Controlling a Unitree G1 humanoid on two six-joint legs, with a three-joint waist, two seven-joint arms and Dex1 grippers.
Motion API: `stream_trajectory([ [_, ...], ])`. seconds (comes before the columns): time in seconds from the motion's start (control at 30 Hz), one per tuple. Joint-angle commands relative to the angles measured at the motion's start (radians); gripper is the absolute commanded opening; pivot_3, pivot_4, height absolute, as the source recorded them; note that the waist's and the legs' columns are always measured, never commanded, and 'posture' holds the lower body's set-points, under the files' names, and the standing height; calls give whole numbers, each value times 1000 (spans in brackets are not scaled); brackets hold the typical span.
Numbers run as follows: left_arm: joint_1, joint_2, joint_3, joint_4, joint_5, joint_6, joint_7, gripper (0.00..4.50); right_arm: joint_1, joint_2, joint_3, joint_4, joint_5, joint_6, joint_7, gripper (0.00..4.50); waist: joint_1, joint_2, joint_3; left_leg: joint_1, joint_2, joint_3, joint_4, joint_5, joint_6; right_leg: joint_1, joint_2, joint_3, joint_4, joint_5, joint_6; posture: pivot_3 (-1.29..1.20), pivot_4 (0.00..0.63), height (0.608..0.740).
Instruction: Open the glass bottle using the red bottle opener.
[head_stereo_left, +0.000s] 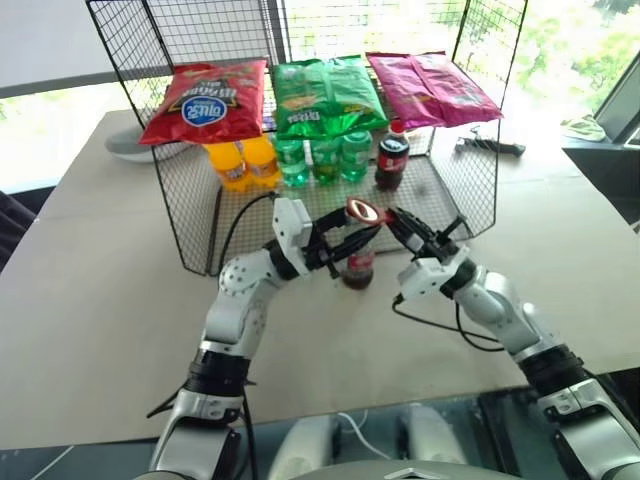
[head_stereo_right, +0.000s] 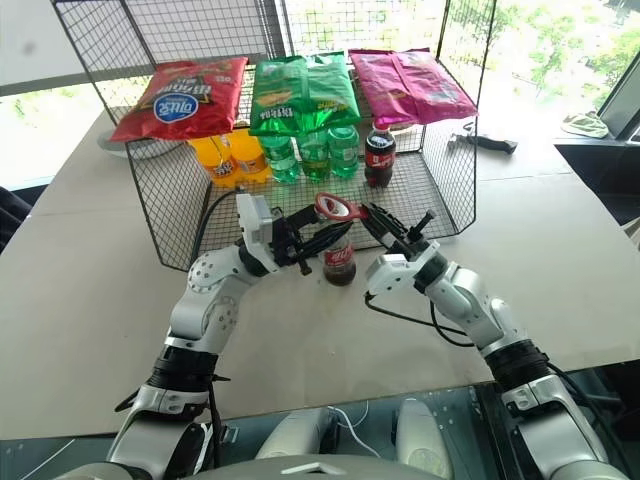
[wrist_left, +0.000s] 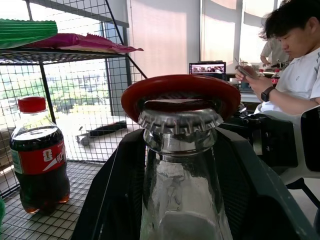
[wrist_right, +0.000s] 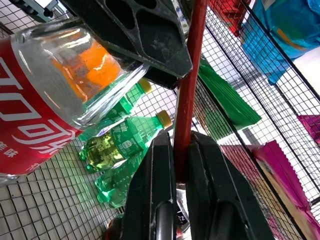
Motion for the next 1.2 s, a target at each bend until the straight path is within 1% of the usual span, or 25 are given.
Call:
stream_trajectory([
  [0.03,7,-1,-24,29,38,19,15,1553,-13,-37,39,-9,-71,-30,27,0,0,0,0,0,0,0,0,0,0,0,0,0,0,0,0,0,150,740],
  [0.33,5,-1,-26,39,40,15,18,1553,-63,-117,-24,-67,-29,-26,51,0,2,0,1,0,0,0,-1,0,0,0,0,0,-2,0,0,0,150,740],
  [0.67,0,-9,-30,52,43,11,15,1553,-96,-140,-64,-121,14,0,114,0,3,0,3,-1,0,0,-2,0,0,0,0,-1,-3,0,0,0,150,740],
  [1.07,-2,-12,-33,62,45,7,18,1553,-159,-209,-137,-176,69,11,182,0,5,1,5,-5,0,-3,-3,0,-1,-2,-1,-3,-6,0,0,0,150,740],
  [1.2,-2,-12,-36,64,44,6,16,1553,-174,-225,-164,-175,76,7,181,0,5,1,5,-6,0,-3,-5,1,-1,-2,-1,-3,-8,0,0,0,150,740],
])
